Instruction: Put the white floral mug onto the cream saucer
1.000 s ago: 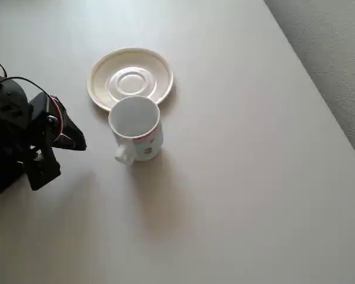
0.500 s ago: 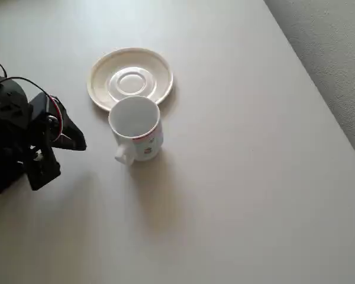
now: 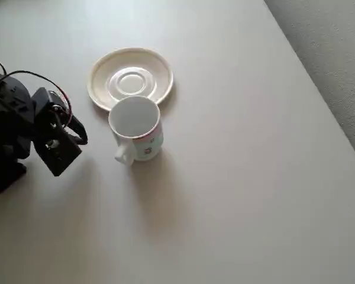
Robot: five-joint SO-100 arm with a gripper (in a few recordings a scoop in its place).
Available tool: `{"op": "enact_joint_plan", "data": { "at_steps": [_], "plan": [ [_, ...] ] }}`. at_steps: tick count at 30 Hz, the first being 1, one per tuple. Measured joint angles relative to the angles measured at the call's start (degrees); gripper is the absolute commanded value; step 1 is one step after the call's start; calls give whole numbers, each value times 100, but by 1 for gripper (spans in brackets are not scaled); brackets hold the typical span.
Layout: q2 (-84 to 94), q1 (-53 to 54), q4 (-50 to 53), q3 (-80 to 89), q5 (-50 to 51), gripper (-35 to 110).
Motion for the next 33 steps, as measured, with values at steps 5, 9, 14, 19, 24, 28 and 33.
{"op": "enact_joint_plan", "data": {
  "at_steps": [5,9,14,19,24,28,33],
  "plan": [
    [44,633,167,-202,44,9],
    [-18,914,281,-747,44,15],
    [-598,896,527,-1872,149,17],
    [-3111,773,1169,-4377,703,17],
    [-5476,650,1433,-6073,932,16],
    [-6671,527,1503,-6557,1063,16],
    [-7734,536,1380,-6592,1063,16]
  ]
}}
